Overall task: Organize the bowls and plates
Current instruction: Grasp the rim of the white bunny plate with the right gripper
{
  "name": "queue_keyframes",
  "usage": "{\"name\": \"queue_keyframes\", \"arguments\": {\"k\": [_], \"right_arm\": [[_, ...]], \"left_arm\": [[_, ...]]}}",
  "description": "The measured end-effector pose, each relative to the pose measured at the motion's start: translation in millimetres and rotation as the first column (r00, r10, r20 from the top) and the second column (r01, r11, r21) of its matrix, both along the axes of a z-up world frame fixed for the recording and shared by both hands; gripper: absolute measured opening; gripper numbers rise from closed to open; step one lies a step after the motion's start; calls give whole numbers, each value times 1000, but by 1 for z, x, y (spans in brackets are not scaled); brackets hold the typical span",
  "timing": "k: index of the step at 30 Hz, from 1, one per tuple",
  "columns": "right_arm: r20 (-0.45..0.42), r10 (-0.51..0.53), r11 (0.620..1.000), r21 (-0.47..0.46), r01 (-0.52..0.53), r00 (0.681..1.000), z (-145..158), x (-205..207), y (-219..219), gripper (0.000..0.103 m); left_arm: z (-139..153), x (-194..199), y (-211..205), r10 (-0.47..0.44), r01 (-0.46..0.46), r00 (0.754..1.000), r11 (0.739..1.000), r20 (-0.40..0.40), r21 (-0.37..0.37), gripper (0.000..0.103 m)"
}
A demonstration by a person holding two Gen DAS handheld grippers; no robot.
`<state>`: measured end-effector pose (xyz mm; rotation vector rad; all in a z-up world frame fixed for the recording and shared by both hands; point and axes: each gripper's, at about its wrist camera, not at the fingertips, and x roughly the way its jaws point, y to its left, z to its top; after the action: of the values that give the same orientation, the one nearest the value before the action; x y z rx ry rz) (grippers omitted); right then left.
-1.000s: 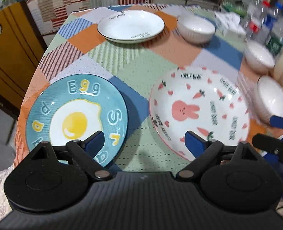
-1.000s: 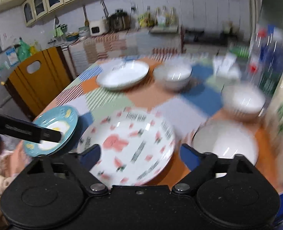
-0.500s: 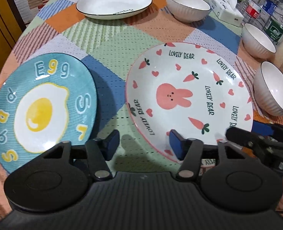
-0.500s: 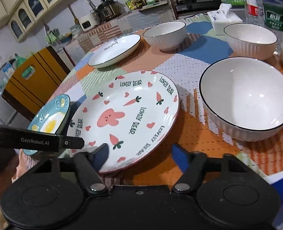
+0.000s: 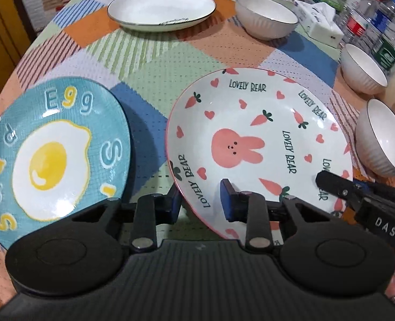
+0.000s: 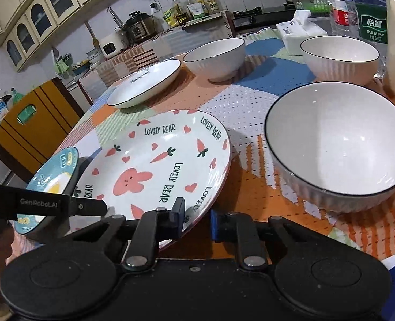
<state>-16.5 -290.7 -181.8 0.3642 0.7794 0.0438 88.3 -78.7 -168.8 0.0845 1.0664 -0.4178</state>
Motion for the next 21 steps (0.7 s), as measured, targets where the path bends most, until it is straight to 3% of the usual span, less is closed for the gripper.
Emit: {"name": "queue_keyframes", "arguments": {"k": [7,13,17,21], "right_arm": [[36,4,1000,18,-5,999,11,15,-2,23],[64,-9,1000,21,8,998,20,44,5,24],[45,-5,1000,16,4,999,18,69,2,24],[13,-14,1000,-12,14,1000,16,86,-2,24]], "left_arm": [[30,9,-3,-34,29,993,998,110,52,29],[36,55,2,-16,13,998,999,63,38,29],[26,88,3,-42,43,998,999,-41,6,29],[22,101,-9,-71,72,997,997,-38,24,29]]}}
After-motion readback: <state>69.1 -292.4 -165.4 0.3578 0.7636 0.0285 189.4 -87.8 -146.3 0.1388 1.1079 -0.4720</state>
